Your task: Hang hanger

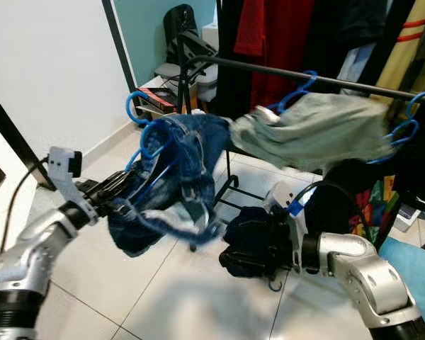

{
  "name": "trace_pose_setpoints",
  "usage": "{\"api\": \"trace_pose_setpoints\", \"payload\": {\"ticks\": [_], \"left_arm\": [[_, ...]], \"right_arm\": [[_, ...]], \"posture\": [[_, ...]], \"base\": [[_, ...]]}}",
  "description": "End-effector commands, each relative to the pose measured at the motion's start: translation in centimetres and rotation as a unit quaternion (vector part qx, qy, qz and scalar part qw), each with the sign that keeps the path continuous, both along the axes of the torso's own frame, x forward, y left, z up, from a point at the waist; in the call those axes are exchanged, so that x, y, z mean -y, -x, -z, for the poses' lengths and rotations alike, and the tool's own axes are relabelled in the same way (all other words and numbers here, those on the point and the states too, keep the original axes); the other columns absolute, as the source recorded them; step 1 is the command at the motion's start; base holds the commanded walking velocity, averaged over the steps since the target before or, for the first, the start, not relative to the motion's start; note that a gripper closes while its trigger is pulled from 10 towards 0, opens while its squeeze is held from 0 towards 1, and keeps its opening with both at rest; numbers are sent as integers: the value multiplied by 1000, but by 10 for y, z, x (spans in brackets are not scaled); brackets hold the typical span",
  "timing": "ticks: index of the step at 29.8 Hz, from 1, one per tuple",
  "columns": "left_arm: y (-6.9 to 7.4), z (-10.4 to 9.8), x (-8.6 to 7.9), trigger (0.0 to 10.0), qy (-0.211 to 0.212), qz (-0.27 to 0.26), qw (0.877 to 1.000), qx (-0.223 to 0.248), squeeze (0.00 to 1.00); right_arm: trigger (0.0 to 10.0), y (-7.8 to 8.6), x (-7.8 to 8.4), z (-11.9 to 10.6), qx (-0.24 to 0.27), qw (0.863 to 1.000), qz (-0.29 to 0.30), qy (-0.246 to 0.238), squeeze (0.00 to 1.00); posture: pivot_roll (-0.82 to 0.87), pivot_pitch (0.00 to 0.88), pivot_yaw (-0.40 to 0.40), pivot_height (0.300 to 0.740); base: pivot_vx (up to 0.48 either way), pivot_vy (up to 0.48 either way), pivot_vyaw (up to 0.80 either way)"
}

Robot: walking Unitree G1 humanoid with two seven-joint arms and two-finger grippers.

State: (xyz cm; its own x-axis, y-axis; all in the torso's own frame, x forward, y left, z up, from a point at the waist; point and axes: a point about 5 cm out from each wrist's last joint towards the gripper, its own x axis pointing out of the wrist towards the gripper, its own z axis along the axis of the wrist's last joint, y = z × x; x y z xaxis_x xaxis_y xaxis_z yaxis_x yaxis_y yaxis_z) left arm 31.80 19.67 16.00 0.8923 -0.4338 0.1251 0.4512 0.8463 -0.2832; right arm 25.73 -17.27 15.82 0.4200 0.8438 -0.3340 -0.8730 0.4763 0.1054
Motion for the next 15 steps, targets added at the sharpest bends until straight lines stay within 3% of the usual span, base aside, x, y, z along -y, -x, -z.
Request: {"api": "trace_pose_setpoints", "payload": {"ticks": [1,4,6,9,12,14,15], "left_arm": [[-1,-26,11,10000,19,19,998,62,0],[-1,-42,50,10000,29,100,989,106,0],[-1,-42,50,10000,29,100,989,106,0],[-6,-47,63,10000,10,119,986,115,0],[-13,-49,73,10000,-27,124,985,120,0],[-23,-50,75,10000,-80,93,985,121,0],[-23,-50,75,10000,-80,93,985,121,0]], "right_arm": [[10000,-3,-1,-1,9,1000,6,4,0],[10000,-9,-2,-3,24,999,26,0,0],[10000,-9,-2,-3,24,999,26,0,0],[10000,-11,-2,-5,32,999,38,-3,0],[10000,-14,0,-7,43,998,53,2,0],[10000,-15,2,-7,49,997,67,5,0],[10000,-15,2,-7,49,997,67,5,0]], "posture": [[-153,0,29,740],[-153,0,35,740],[-153,0,35,740],[-161,0,49,740],[-162,0,50,740],[-169,0,63,740],[-169,0,63,740]], "base": [[0,0,0],[0,0,0],[0,0,0],[0,0,0],[0,0,0],[0,0,0],[0,0,0]]}}
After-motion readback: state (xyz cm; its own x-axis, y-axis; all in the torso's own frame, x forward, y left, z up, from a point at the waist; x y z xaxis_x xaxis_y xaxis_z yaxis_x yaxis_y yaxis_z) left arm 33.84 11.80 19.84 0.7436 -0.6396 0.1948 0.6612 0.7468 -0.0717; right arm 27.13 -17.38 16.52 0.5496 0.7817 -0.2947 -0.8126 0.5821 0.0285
